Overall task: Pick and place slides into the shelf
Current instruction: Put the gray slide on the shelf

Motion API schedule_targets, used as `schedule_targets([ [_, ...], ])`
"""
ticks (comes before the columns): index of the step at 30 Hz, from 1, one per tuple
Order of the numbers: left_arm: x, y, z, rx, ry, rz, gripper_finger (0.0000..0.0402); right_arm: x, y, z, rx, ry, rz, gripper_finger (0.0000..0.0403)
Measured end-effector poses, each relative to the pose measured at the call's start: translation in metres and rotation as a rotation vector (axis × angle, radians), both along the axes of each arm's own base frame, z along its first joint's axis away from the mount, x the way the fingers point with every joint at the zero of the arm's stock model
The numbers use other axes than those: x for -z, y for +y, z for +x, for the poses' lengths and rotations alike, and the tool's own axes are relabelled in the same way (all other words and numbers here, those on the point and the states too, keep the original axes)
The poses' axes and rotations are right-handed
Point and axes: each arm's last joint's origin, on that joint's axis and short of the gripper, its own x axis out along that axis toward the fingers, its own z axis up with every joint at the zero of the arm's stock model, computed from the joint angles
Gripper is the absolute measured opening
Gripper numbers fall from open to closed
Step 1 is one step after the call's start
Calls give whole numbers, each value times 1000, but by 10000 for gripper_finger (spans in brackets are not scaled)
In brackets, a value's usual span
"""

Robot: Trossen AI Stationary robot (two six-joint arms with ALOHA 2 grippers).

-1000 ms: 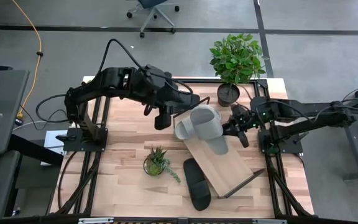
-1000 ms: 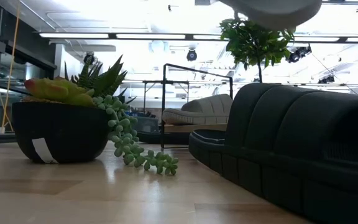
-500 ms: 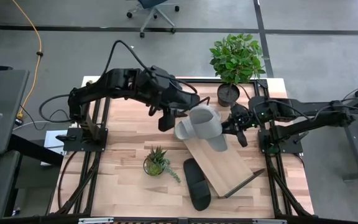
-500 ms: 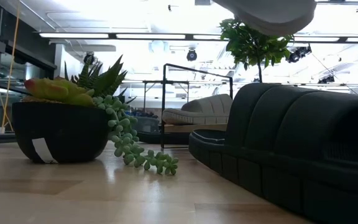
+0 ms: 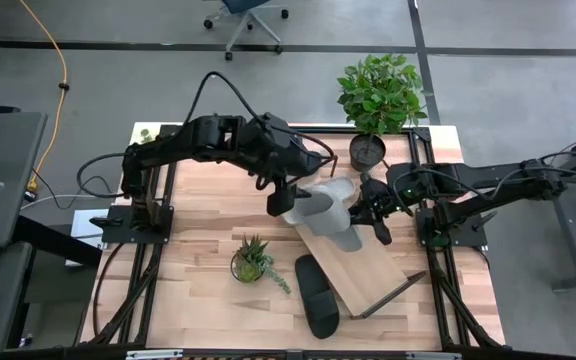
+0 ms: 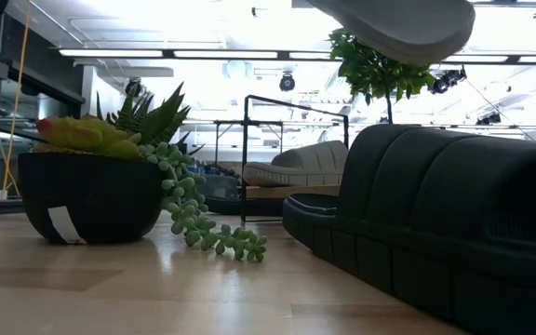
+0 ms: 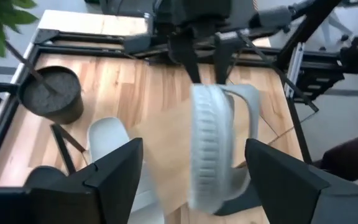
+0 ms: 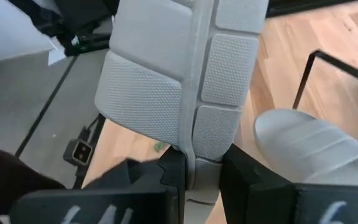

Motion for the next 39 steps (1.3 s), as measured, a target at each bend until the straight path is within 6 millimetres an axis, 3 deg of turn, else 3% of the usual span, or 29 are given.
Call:
schedule_targets([
  [7,5,4,4,31,9,-67,288,3,5,6,8,-8,-36,42],
  [24,19,2,12,82,74,-126,283,0,4,7,26,-43,-71,42],
  [29,21,2,10,79,103,-130,242,-1,4,8,26,-53,-70,42],
  [39,21,2,11,84,95,-118,106,-1,5,8,20,-53,-66,42],
])
